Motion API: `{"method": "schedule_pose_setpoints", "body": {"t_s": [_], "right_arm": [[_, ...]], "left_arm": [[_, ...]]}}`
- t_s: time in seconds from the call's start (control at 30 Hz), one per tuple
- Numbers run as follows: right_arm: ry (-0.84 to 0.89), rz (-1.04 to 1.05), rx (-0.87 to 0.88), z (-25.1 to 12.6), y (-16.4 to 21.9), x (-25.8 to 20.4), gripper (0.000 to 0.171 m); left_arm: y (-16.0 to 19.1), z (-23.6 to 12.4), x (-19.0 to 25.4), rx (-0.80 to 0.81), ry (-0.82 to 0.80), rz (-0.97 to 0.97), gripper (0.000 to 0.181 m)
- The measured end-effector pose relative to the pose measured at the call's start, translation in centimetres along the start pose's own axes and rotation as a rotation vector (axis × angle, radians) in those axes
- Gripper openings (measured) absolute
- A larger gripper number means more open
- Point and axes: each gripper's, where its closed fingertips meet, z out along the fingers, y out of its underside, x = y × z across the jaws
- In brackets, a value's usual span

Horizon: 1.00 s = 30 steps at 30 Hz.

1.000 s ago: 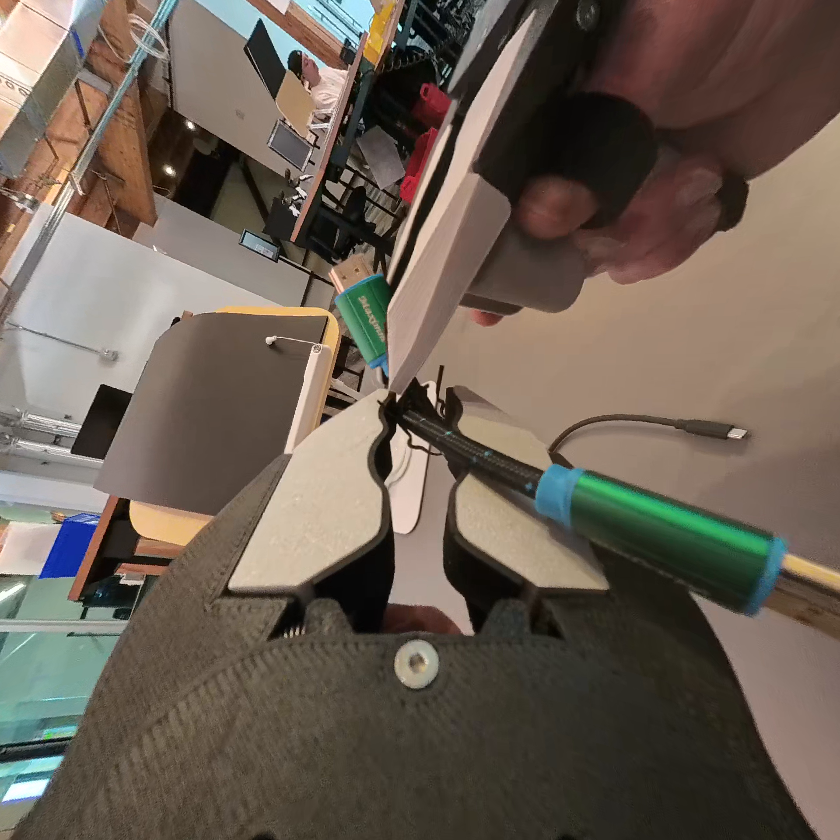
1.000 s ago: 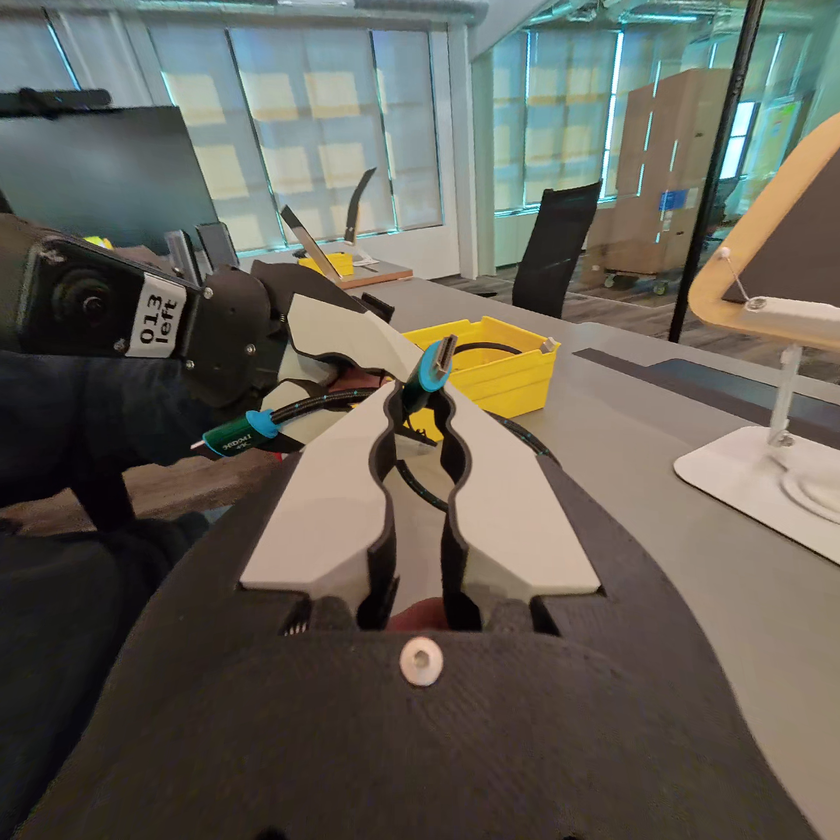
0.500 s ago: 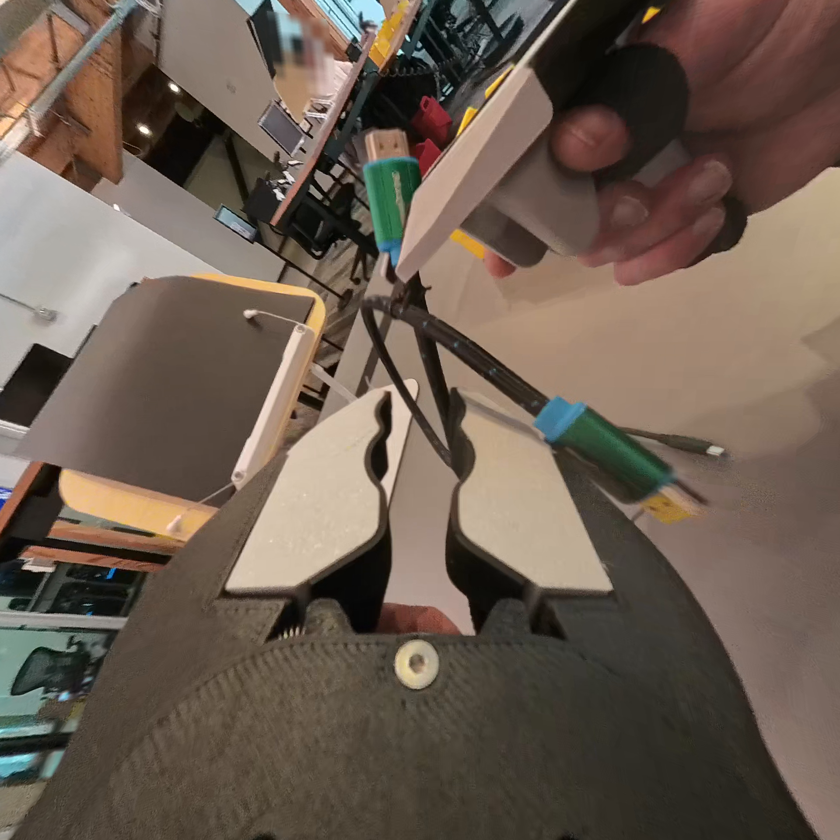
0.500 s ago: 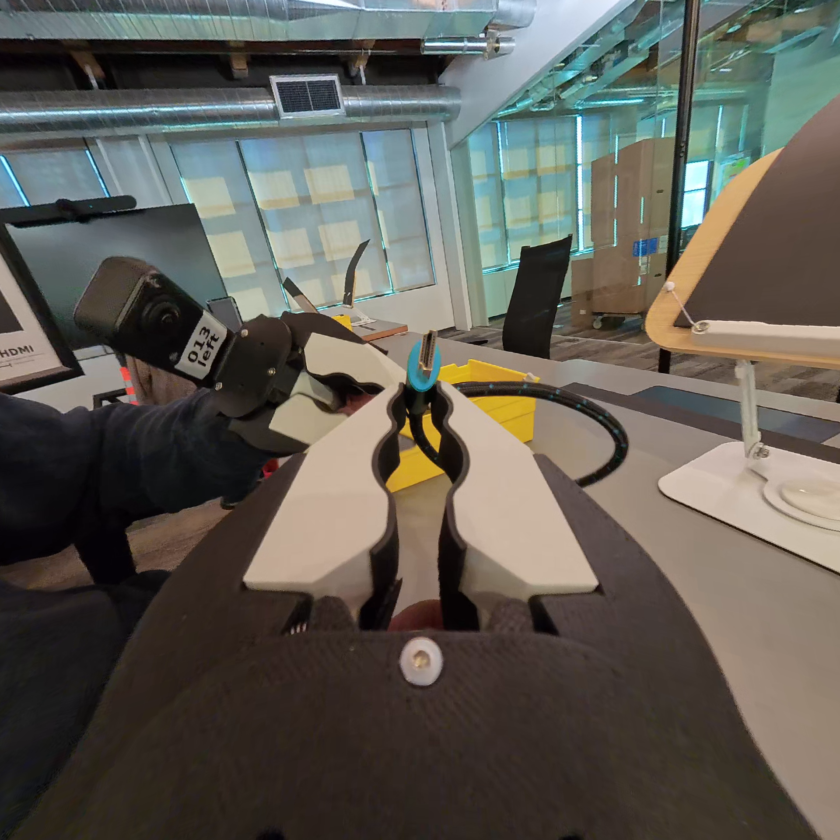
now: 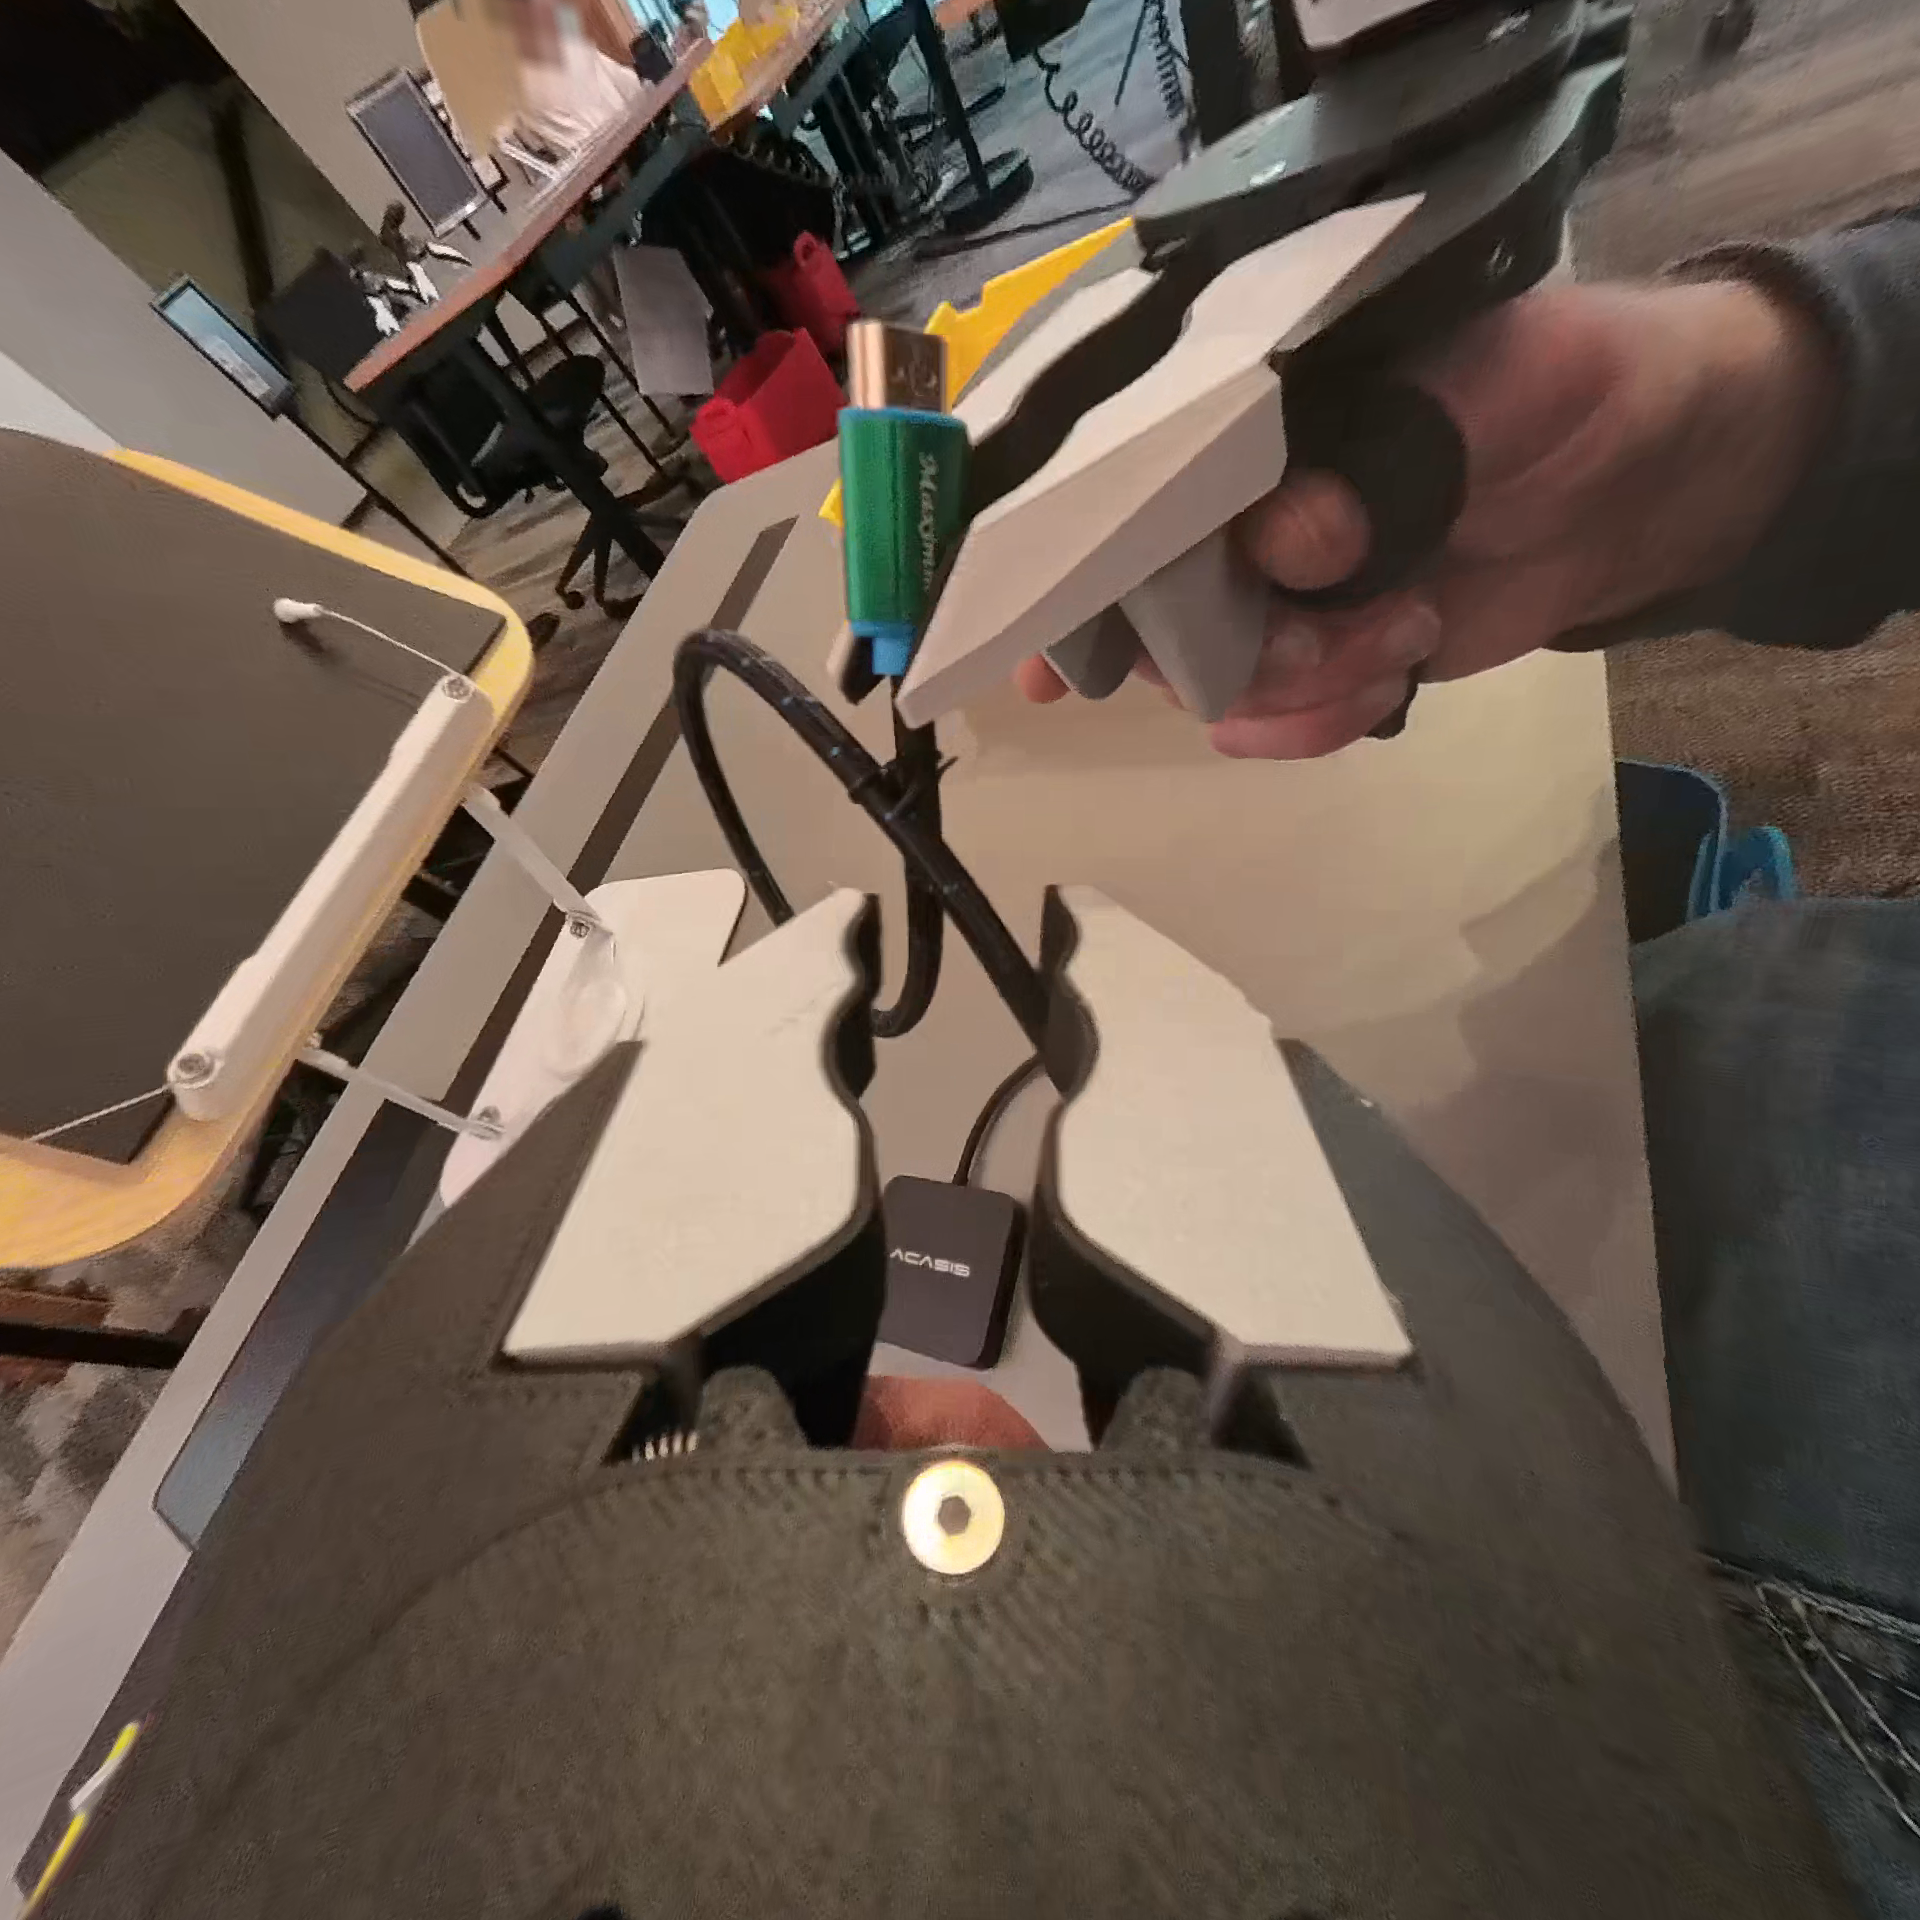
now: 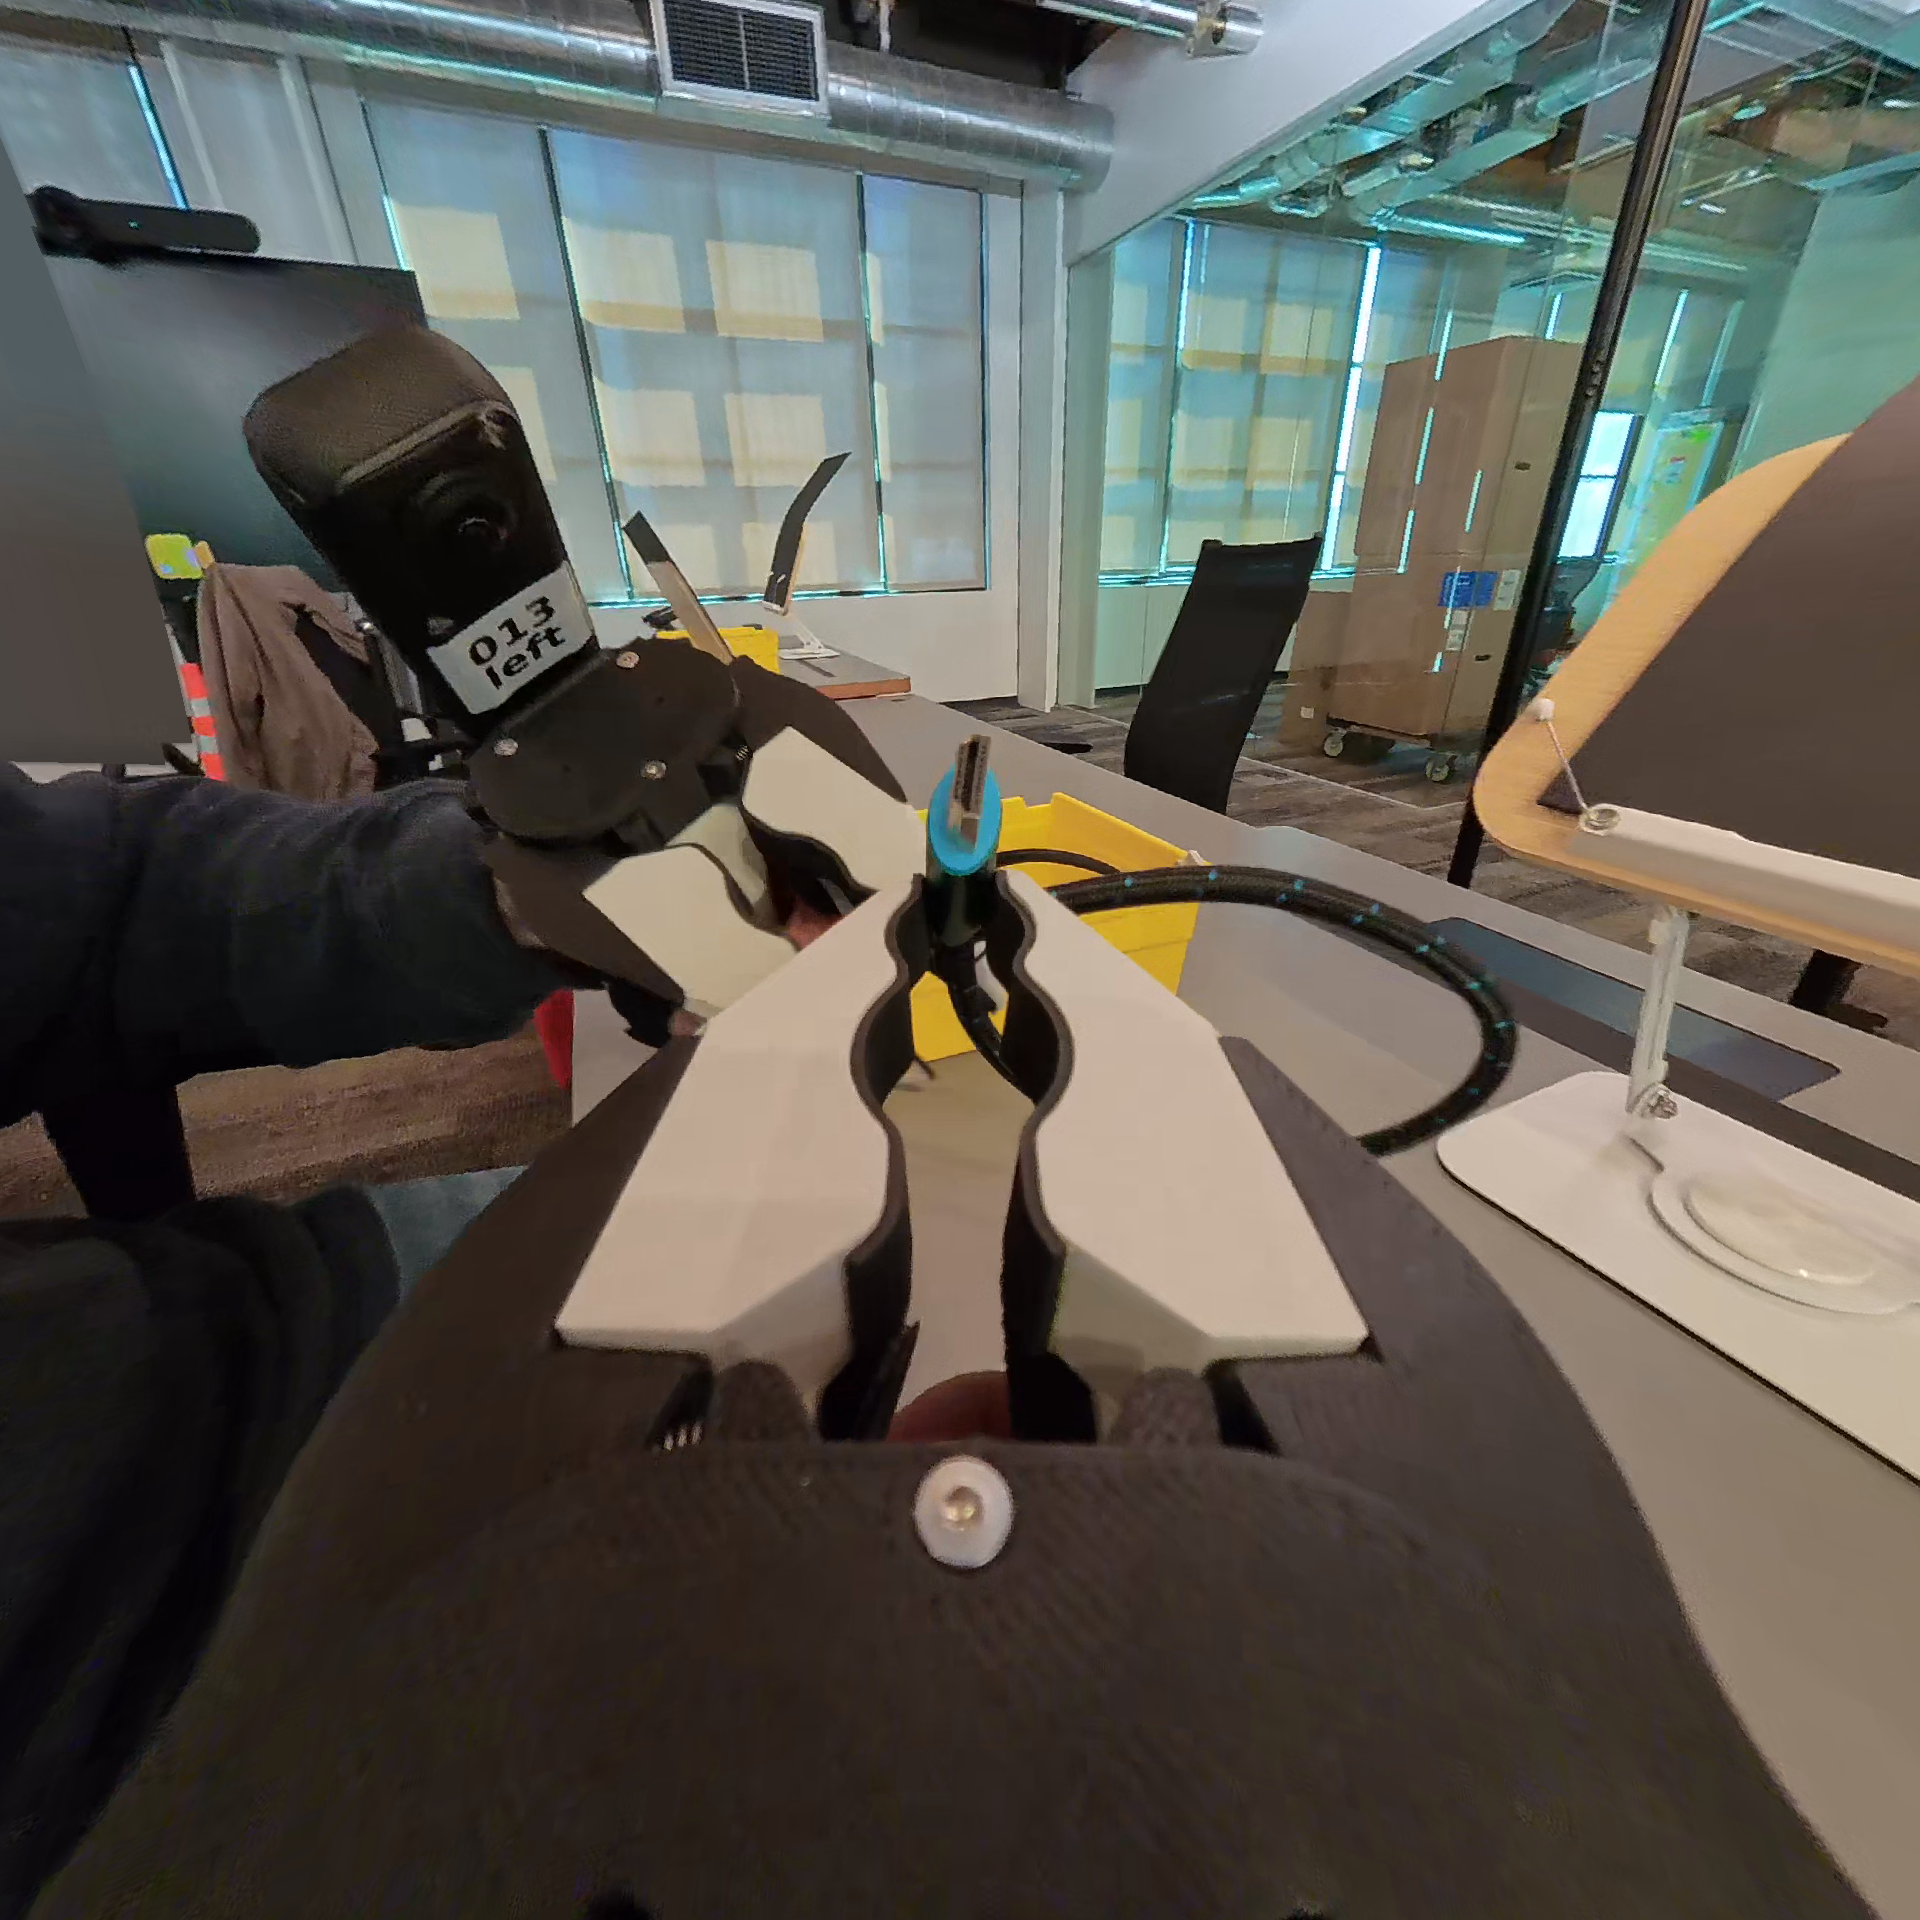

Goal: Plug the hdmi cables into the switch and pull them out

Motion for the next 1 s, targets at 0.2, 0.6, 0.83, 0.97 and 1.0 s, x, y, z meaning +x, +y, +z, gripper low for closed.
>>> {"method": "schedule_pose_setpoints", "body": {"t_s": [0.2,0.6,0.83,0.97,1.0], "right_arm": [[-0.017,-0.004,0.004,0.1,-0.4,-0.2,0.008],[0.148,-0.097,-0.082,-0.8,0.1,0.0,0.024],[0.238,-0.033,-0.04,0.4,0.1,0.3,0.01],[0.258,-0.042,-0.017,0.3,-0.3,0.3,0.0],[0.266,-0.049,-0.013,0.4,-0.3,0.3,0.0]], "left_arm": [[-0.1,0.6,-0.3,0.023,-0.049,-0.077,0.007],[-0.9,0.2,-2.7,0.064,-0.227,-0.148,0.006],[-1.7,0.1,-2.9,0.002,-0.433,0.106,0.006],[-2.0,-0.2,-3.4,-0.022,-0.491,0.159,0.006],[-2.1,-0.2,-3.4,-0.018,-0.502,0.168,0.006]]}}
